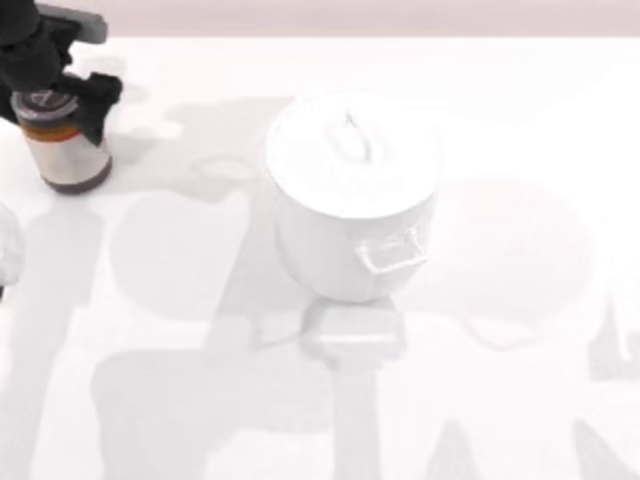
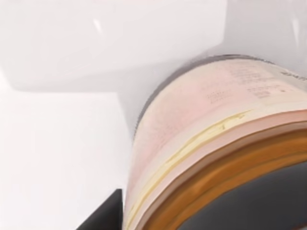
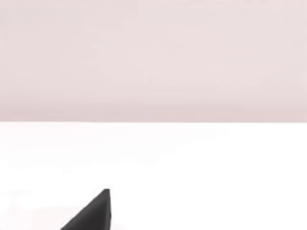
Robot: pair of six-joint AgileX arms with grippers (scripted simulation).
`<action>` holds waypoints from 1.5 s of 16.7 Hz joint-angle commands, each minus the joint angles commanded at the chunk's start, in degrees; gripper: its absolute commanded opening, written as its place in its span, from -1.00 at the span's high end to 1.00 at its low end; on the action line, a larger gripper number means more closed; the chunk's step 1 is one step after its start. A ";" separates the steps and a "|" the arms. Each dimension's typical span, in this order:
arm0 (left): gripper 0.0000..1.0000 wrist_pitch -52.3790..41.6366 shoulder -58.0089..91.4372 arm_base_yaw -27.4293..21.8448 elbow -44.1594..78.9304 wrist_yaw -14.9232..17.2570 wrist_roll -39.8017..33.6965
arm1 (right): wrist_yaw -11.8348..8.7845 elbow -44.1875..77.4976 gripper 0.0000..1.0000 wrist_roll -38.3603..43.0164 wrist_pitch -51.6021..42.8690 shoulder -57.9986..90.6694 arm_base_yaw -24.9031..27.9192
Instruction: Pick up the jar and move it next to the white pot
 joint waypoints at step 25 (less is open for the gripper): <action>1.00 21.88 -50.60 1.60 -75.24 -0.78 0.26 | 0.00 0.00 -1.00 0.00 0.00 0.00 0.00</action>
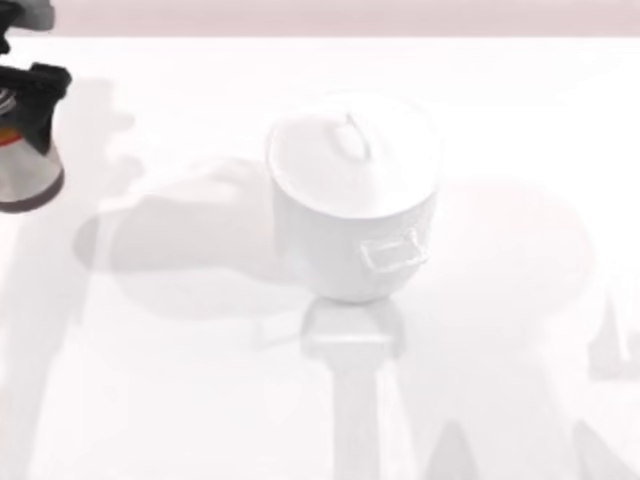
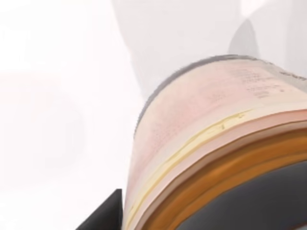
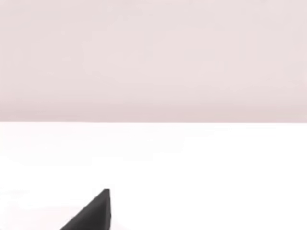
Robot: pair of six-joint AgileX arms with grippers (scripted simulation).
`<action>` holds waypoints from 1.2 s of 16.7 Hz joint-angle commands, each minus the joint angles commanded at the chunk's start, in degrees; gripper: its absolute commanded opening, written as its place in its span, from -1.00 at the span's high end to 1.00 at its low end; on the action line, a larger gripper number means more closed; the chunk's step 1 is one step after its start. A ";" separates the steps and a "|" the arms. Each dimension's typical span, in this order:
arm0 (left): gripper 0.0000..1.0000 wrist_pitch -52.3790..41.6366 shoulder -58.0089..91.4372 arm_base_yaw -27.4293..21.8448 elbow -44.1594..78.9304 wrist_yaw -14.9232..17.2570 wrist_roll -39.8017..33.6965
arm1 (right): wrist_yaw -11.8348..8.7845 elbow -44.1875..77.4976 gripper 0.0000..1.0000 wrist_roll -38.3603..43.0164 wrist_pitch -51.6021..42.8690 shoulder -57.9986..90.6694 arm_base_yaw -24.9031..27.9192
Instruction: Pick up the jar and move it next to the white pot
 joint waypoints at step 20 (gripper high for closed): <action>1.00 11.34 -3.12 -15.02 -11.99 -2.62 -28.89 | 0.00 0.00 -1.00 0.00 0.00 0.00 0.00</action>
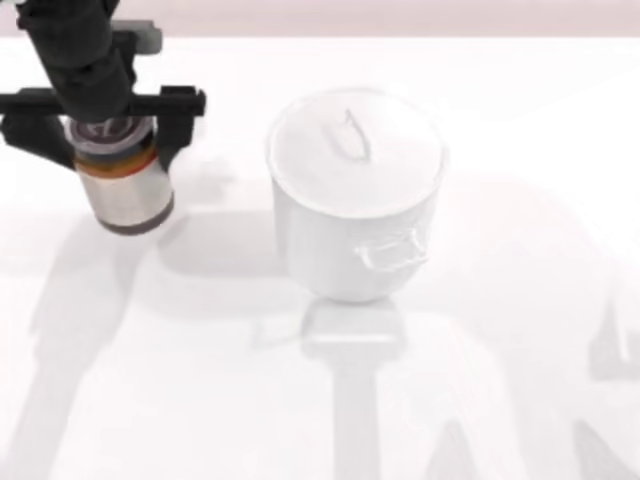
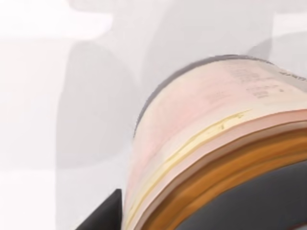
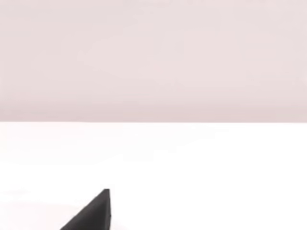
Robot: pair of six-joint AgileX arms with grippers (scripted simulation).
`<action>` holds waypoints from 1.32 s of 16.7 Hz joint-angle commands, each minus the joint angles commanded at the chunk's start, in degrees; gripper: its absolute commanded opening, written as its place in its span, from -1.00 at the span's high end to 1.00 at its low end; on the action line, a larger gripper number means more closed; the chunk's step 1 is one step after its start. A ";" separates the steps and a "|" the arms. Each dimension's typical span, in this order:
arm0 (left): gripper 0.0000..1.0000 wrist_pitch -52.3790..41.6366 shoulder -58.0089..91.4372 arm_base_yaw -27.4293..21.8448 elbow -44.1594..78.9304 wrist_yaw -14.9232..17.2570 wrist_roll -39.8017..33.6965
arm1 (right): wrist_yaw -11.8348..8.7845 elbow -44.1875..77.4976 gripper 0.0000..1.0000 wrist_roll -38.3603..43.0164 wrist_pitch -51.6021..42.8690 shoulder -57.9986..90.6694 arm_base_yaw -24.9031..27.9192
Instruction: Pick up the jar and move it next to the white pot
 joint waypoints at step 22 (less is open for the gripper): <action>0.70 12.45 2.41 -3.26 -9.43 -0.61 -5.49 | 0.00 0.00 -1.00 0.00 0.00 0.00 0.00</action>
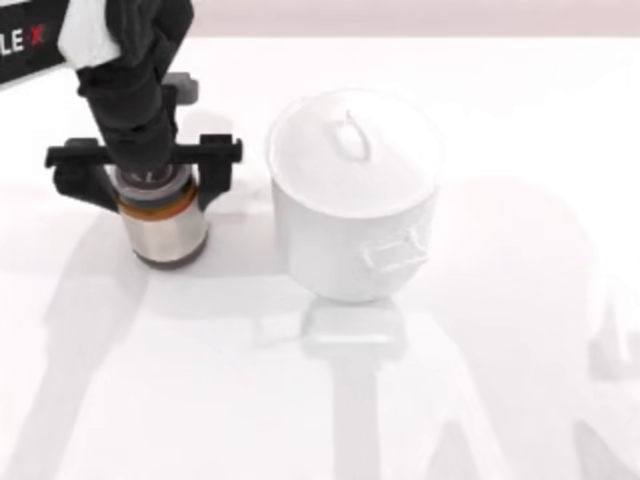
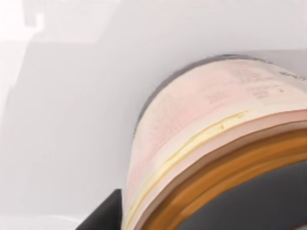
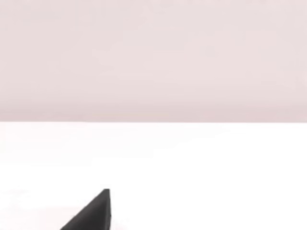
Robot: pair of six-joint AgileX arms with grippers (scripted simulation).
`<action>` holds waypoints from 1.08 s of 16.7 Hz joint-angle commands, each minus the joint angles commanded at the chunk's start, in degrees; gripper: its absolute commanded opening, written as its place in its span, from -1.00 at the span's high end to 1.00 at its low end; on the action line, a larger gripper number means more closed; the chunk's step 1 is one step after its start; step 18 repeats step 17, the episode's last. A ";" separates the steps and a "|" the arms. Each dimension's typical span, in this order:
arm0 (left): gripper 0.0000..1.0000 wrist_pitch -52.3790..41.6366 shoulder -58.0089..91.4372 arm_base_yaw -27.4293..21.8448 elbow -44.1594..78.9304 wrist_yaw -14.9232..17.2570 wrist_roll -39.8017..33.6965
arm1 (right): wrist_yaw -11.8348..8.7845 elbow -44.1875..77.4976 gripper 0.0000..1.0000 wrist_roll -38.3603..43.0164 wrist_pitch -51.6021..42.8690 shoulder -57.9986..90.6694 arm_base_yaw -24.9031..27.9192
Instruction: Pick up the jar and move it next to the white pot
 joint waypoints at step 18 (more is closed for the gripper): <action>-1.00 0.00 0.00 0.00 0.00 0.00 0.00 | 0.00 0.00 -1.00 0.00 0.00 0.00 0.00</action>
